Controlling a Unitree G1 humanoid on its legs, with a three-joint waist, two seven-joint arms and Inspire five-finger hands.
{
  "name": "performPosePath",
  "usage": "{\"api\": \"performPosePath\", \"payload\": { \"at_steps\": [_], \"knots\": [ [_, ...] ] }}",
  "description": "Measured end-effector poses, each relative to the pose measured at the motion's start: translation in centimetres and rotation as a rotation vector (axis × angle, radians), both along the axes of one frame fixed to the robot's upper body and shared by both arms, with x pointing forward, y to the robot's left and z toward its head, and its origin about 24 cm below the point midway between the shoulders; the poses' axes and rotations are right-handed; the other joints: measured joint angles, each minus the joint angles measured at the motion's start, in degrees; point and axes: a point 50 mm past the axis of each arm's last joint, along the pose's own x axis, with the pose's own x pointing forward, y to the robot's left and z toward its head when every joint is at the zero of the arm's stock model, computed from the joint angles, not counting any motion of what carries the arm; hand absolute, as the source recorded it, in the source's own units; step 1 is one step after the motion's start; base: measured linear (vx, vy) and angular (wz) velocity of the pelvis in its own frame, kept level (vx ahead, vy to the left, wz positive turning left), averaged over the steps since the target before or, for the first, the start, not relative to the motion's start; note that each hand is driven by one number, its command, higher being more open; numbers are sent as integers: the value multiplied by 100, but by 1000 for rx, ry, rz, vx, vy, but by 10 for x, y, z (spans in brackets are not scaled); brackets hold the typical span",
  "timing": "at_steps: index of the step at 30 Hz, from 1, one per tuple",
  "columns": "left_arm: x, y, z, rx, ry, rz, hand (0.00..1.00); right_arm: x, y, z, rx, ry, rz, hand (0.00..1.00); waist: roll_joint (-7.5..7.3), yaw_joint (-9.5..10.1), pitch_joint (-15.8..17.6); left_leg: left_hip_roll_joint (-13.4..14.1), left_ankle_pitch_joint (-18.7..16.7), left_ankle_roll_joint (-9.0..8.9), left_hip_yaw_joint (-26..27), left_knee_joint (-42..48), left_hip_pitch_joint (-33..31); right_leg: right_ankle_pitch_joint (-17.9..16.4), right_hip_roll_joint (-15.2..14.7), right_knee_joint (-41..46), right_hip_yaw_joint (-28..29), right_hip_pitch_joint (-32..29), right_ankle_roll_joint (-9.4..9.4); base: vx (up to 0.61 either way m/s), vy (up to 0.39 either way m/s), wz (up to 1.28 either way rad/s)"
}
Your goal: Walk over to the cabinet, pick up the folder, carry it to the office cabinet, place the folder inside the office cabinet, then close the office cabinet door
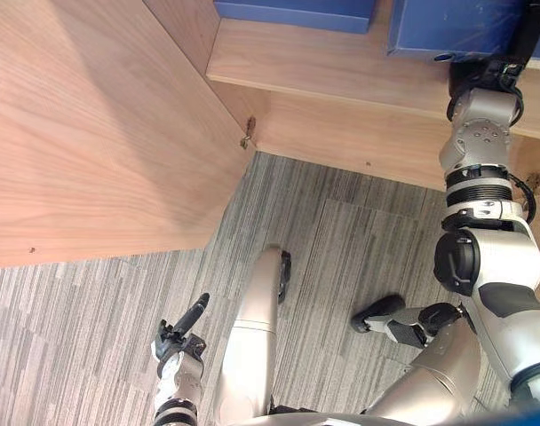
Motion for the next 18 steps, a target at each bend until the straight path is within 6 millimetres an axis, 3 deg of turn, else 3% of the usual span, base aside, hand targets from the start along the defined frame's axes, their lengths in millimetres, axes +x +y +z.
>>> {"api": "performPosePath", "payload": {
  "at_steps": [1,2,9,12,18],
  "knots": [
    [1,0,1,2,-5,0,100,-1,-3,1,4,-3,-10,0,1,4,1,0,3,5,-4,7,-18,-9,-1,15,-1,-14,-4,-16,-76,1],
    [1,0,2,4,-8,0,100,-2,-6,0,25,-7,-22,100,6,10,3,1,8,10,-5,7,-23,-16,-1,27,-2,-16,-8,-18,-94,1],
    [1,0,2,6,-3,4,100,-9,-25,-3,123,-23,-87,100,43,12,20,-31,63,-22,-61,-3,-13,-43,3,63,-69,69,-30,10,-81,4],
    [1,2,2,10,-4,5,100,-11,-27,0,7,7,-121,100,56,33,26,-37,75,-44,-91,-9,0,-51,8,62,-78,104,-29,21,-74,3],
    [2,2,2,8,-17,-6,100,-3,-10,7,-526,148,-111,100,64,28,29,-9,84,-50,-75,-84,204,-51,48,-12,-86,290,-30,14,-76,-2]
  ]
}}
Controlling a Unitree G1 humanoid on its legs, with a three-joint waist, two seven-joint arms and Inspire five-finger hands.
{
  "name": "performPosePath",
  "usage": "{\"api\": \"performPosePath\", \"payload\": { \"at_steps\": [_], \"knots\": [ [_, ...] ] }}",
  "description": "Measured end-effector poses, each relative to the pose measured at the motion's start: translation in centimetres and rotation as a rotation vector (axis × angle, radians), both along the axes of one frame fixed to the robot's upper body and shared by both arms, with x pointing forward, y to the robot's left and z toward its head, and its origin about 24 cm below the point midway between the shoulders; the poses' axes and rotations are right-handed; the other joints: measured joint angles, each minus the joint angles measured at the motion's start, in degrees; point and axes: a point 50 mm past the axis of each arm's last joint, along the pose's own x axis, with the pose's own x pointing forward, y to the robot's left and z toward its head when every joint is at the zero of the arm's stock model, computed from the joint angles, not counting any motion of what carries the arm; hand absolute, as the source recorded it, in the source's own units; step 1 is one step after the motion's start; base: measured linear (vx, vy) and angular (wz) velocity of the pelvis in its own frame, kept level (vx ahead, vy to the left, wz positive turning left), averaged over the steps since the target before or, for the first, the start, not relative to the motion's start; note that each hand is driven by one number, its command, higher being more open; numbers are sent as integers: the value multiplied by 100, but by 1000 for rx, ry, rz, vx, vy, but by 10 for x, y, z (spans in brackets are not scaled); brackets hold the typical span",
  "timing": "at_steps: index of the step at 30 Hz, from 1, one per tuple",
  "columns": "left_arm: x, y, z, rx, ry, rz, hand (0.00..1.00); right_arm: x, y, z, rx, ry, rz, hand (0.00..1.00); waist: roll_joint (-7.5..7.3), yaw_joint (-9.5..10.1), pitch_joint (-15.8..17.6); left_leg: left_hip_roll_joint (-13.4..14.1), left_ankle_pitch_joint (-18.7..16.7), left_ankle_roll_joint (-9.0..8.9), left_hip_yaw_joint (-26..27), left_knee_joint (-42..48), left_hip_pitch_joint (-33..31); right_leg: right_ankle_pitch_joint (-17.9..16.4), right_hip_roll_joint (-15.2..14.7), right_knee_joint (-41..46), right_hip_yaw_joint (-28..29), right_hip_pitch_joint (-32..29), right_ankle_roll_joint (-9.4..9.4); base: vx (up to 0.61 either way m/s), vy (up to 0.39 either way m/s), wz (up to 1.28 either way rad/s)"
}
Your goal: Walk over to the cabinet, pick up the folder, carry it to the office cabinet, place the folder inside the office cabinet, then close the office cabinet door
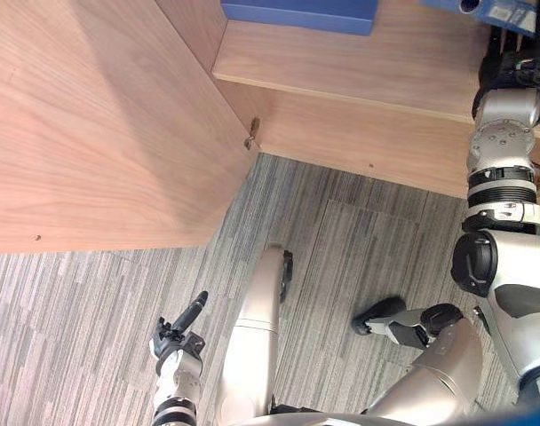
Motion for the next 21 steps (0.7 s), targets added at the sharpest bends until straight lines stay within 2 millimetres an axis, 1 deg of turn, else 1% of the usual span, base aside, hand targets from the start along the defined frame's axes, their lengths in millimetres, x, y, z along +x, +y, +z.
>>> {"api": "performPosePath", "payload": {
  "at_steps": [2,3,5,6,7,8,10,13,14,16,18,21],
  "knots": [
    [0,1,1,3,-11,-4,100,4,11,0,-200,54,26,100,0,0,-1,46,6,-9,6,-49,53,6,65,-54,-3,33,3,7,-80,-9],
    [1,1,1,4,-14,-4,100,6,14,-1,-261,74,38,100,1,-3,-1,62,8,-12,5,-58,62,8,81,-67,-10,41,0,10,-84,-9],
    [1,1,1,3,-24,-12,100,12,21,-9,-448,154,62,100,0,-14,-1,83,19,-28,1,-97,105,13,110,-104,-30,79,-9,20,-85,-4],
    [1,0,1,1,-30,-22,100,16,28,-18,-552,214,93,100,0,-26,-1,96,26,-37,7,-129,143,18,129,-142,-35,103,-15,34,-96,-6],
    [1,0,1,-3,-38,-32,100,18,33,-22,-664,242,92,100,0,-44,-1,120,27,-39,25,-155,183,26,149,-173,-34,123,-19,31,-75,-7],
    [0,0,1,-2,-40,-34,100,19,35,-21,-707,249,98,100,-1,-60,-1,131,27,-39,34,-161,198,28,158,-184,-34,135,-20,35,-86,-8],
    [0,2,4,6,-66,-42,100,21,35,-25,-882,313,120,100,-13,-77,-7,188,26,-41,61,-218,281,37,220,-243,-37,200,-18,21,-69,-9],
    [0,8,9,25,-96,-54,100,23,39,-33,-1019,360,158,100,-21,-111,-11,227,36,-58,103,-344,449,64,273,-360,-45,312,-18,16,-75,-9],
    [0,10,10,30,-101,-57,100,23,38,-35,-1049,373,164,100,-23,-112,-11,233,36,-60,105,-371,493,65,284,-383,-54,356,-16,20,-78,-3],
    [-1,17,15,56,-128,-69,100,24,35,-45,-1174,418,189,100,-67,-112,-39,253,38,-64,128,-485,636,74,315,-482,-85,475,2,28,-89,-3],
    [-3,20,16,68,-136,-73,100,23,34,-51,-1196,432,208,100,-84,-122,-50,257,38,-65,137,-539,718,82,329,-545,-113,566,17,39,-81,-1],
    [-3,25,18,97,-130,-91,100,24,29,-59,-1222,469,220,100,-162,-119,-109,275,39,-64,210,-648,820,131,357,-670,-101,615,57,41,-58,-4]
  ]
}}
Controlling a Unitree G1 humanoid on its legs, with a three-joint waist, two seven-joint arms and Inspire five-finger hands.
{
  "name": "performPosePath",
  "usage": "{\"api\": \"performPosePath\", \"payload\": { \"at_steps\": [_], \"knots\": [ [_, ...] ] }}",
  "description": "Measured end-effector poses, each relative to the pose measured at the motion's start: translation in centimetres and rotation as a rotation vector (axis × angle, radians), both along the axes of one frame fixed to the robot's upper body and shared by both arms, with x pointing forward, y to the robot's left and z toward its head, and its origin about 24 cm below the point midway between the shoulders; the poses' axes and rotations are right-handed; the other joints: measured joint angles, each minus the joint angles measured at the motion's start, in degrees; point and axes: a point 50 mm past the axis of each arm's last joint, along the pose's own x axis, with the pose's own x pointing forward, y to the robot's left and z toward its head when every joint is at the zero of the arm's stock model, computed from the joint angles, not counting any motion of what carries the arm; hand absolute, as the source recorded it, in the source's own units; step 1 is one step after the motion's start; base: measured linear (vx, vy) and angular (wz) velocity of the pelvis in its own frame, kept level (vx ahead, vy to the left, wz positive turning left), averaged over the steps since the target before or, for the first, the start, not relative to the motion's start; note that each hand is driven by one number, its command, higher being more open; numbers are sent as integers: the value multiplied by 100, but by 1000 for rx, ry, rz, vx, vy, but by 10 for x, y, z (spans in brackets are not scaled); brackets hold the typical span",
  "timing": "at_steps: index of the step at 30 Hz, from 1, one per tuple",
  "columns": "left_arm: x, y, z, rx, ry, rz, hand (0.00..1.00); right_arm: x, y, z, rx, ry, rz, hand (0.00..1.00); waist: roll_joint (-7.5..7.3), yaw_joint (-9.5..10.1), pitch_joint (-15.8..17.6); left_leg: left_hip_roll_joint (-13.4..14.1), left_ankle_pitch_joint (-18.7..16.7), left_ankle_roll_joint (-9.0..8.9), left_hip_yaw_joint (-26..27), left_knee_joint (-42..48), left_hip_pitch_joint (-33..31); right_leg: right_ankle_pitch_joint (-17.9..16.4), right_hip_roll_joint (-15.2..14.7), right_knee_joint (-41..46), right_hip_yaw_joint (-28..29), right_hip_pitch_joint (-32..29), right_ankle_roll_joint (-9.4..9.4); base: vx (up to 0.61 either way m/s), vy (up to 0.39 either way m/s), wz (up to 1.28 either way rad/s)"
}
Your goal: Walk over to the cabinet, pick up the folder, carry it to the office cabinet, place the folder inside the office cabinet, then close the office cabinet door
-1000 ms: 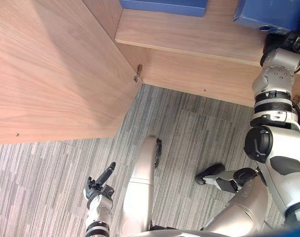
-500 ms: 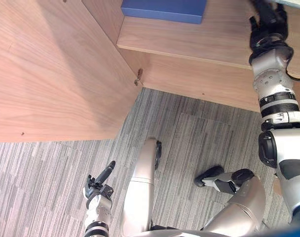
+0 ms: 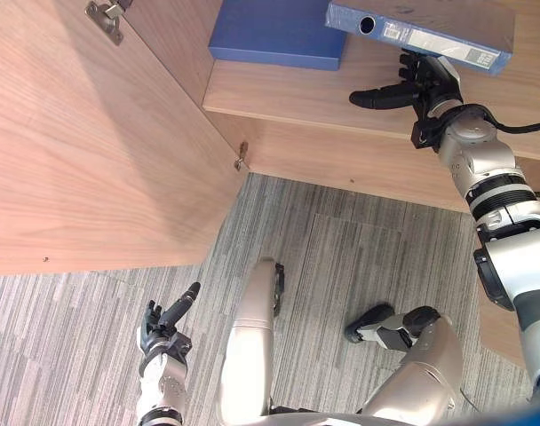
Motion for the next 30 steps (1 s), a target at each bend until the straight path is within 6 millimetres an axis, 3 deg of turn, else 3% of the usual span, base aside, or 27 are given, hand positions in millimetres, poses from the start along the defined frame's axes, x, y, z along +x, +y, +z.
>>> {"api": "performPosePath", "payload": {
  "at_steps": [8,13,18,22,30],
  "knots": [
    [4,4,12,34,-52,-9,100,-2,-12,-3,13,10,-40,100,-27,9,-29,42,-1,5,147,-11,29,95,-33,-92,51,11,74,13,-15,-1],
    [0,10,24,78,-98,-5,100,-9,-23,-1,-204,-31,-116,100,-27,5,-29,58,9,60,289,-58,4,194,-36,-157,200,-175,88,12,-27,-7],
    [-2,11,30,95,-123,-1,100,-17,-34,11,-221,-111,-165,100,-31,-26,-23,59,26,140,390,-42,-179,275,-50,-164,332,-465,94,9,-11,-4],
    [-2,7,34,88,-147,1,100,-24,-46,15,-336,-125,-209,100,-43,-45,13,41,19,161,406,-1,-228,279,-83,-126,370,-533,95,5,-29,1],
    [-9,5,34,80,-156,-26,100,-30,-47,12,-452,-103,-129,100,-67,-132,36,47,-3,215,448,16,-228,296,-89,-117,422,-571,109,4,-45,-1]
  ]
}}
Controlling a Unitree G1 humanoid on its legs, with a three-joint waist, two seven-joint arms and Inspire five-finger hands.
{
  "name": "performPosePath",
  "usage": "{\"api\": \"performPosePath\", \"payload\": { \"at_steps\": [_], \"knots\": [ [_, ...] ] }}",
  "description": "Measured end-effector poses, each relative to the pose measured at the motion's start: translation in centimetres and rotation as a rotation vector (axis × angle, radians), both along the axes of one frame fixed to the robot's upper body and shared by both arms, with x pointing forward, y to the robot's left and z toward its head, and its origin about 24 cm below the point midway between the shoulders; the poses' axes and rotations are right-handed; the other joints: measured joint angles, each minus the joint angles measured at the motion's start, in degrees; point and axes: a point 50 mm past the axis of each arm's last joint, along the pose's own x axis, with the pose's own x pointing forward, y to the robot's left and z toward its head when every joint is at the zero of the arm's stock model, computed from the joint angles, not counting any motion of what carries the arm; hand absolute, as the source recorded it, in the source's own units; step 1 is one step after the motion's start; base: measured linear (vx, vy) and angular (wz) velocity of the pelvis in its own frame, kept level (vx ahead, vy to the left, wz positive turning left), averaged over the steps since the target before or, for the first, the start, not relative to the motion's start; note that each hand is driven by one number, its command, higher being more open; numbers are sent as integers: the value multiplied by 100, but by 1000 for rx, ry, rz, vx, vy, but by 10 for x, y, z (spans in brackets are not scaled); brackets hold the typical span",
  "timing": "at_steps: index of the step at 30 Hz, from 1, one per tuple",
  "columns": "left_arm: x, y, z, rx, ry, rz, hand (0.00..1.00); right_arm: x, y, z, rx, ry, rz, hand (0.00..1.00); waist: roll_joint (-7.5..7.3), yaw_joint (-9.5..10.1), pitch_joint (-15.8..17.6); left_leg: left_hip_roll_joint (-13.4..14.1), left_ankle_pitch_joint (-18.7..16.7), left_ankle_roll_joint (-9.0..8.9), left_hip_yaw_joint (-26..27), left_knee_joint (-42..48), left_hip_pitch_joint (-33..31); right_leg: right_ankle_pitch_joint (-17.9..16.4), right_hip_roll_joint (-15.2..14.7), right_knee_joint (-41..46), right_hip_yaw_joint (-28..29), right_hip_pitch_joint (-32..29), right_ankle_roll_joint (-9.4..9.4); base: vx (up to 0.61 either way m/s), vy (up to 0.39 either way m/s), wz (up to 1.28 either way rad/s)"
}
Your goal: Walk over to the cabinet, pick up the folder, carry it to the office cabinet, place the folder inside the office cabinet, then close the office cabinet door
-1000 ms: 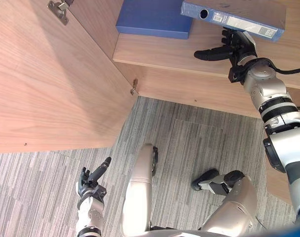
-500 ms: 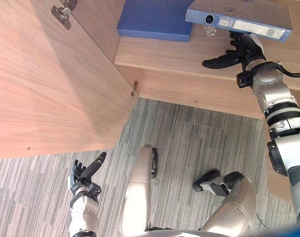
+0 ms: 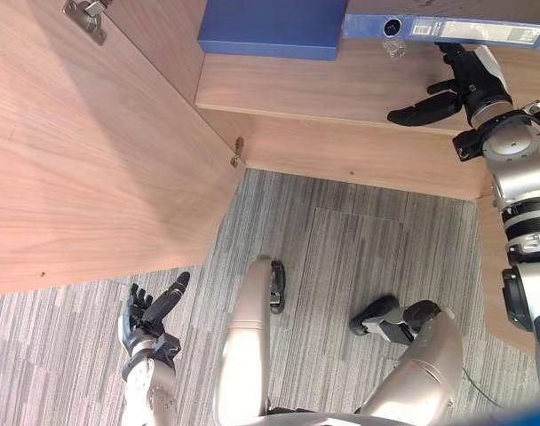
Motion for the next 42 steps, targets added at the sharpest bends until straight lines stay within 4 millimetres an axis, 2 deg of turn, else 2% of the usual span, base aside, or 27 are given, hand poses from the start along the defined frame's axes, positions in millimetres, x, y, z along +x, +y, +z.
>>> {"api": "performPosePath", "payload": {
  "at_steps": [5,8,11,16,23,29,36,38,42],
  "knots": [
    [1,-1,1,1,-6,-13,100,0,12,-2,-122,92,104,100,-38,-49,23,65,-1,0,37,-17,93,22,61,-44,25,42,-16,5,-60,-8],
    [2,-6,-3,-10,3,-40,100,0,33,-24,-198,164,204,100,-86,-82,37,145,-1,0,94,-97,229,77,171,-143,80,84,-22,0,-64,-19],
    [-3,-9,-13,-34,44,-46,100,0,48,-39,-133,172,267,100,-102,-189,36,184,0,0,139,-167,344,126,230,-236,99,150,-19,-1,-50,-11],
    [-4,-10,-17,-51,56,-42,100,2,54,-43,-88,176,295,100,-128,-189,34,264,1,-2,207,-227,420,168,325,-318,142,146,-30,7,-51,-10],
    [-4,-11,-22,-70,70,-37,100,3,53,-43,-87,175,290,100,-165,-190,14,255,11,-12,207,-262,412,179,326,-349,118,148,-23,4,-49,1],
    [-10,-13,-32,-106,116,-14,100,5,48,-38,-45,116,229,100,-164,-177,14,250,35,-7,208,-276,365,215,325,-375,106,111,-20,-2,-37,1],
    [-3,-12,-28,-90,108,-3,100,4,38,-24,98,-66,60,100,-149,-157,25,251,64,27,208,-222,207,276,323,-375,110,-31,-41,-4,-26,0],
    [-1,-8,-23,-63,96,7,100,1,32,-15,142,-115,16,100,-146,-164,54,251,66,31,198,-202,164,288,322,-374,102,-58,-42,0,0,0],
    [-1,3,-15,-22,59,55,100,-9,24,16,199,-281,-41,100,-117,-195,115,257,72,44,198,-178,55,304,327,-362,122,-175,-49,-2,-17,-1]
  ]
}}
